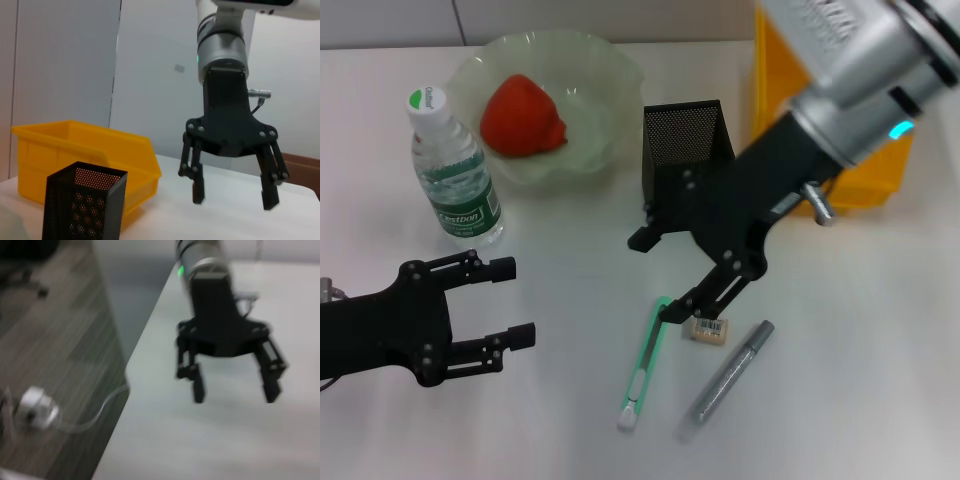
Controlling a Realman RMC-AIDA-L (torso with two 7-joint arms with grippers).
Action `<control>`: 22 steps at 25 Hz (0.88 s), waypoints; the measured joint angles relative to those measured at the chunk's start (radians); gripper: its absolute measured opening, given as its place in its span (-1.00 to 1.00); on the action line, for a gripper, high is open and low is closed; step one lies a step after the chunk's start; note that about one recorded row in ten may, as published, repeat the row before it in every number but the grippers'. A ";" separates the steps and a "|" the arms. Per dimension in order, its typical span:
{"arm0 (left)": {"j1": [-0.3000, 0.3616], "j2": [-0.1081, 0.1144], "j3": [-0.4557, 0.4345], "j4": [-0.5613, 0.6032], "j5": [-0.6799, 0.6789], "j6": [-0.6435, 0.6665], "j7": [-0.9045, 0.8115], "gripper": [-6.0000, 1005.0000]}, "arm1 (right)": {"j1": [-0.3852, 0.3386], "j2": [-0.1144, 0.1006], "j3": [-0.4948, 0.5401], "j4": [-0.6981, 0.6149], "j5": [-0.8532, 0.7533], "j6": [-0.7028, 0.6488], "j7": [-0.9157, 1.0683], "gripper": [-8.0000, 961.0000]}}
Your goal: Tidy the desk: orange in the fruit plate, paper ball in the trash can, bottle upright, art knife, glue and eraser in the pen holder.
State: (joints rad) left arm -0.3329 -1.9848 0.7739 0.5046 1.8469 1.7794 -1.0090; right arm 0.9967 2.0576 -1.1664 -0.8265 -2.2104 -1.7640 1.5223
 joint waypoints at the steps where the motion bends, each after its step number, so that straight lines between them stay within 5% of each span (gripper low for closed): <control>1: 0.001 -0.002 -0.003 0.000 0.000 -0.004 -0.001 0.28 | 0.022 0.005 -0.027 -0.005 -0.017 -0.001 -0.006 0.66; 11: 0.002 0.000 -0.019 -0.036 -0.006 -0.003 -0.009 0.24 | 0.128 0.031 -0.263 -0.041 -0.046 0.045 -0.139 0.65; 22: 0.015 0.005 -0.019 -0.051 -0.003 -0.007 -0.027 0.21 | 0.134 0.034 -0.543 -0.032 0.056 0.218 -0.175 0.63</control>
State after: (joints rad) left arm -0.3175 -1.9796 0.7553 0.4537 1.8443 1.7725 -1.0359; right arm 1.1309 2.0920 -1.7092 -0.8590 -2.1541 -1.5461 1.3473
